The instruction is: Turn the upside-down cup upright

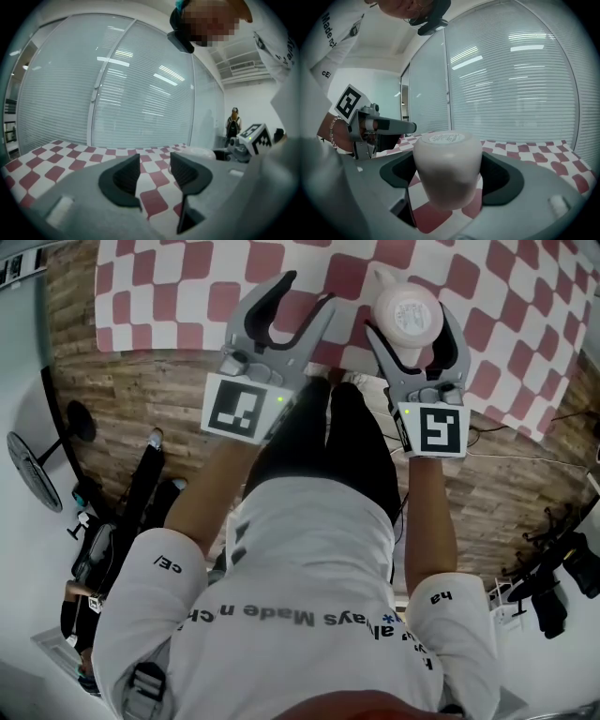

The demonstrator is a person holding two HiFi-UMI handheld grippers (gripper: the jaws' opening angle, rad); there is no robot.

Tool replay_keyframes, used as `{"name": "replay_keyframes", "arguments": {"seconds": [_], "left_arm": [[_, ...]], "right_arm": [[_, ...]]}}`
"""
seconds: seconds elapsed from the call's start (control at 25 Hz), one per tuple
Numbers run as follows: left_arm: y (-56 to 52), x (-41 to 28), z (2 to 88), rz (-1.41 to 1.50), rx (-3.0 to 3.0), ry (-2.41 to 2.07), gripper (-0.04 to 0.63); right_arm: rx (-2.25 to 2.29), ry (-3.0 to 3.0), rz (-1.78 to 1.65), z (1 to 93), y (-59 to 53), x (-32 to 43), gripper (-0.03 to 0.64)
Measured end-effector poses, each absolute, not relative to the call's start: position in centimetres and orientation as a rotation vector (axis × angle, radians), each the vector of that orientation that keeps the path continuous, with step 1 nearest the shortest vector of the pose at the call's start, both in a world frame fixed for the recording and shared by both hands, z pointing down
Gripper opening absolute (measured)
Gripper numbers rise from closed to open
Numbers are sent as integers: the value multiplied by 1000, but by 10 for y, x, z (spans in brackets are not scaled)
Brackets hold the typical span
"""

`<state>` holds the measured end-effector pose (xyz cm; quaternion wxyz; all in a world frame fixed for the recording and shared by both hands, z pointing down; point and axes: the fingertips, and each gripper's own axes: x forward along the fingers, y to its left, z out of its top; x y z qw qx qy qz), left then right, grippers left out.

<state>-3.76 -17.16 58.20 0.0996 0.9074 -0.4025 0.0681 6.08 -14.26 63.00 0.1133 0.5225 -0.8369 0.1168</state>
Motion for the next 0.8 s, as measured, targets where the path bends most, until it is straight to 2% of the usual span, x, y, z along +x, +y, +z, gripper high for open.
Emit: {"name": "replay_keyframes", "arguments": {"seconds": [0.8], "left_arm": [[-155, -28, 412, 91, 2741, -1225, 206]], "right_arm": [[1550, -2528, 188, 424, -123, 86, 423]]}}
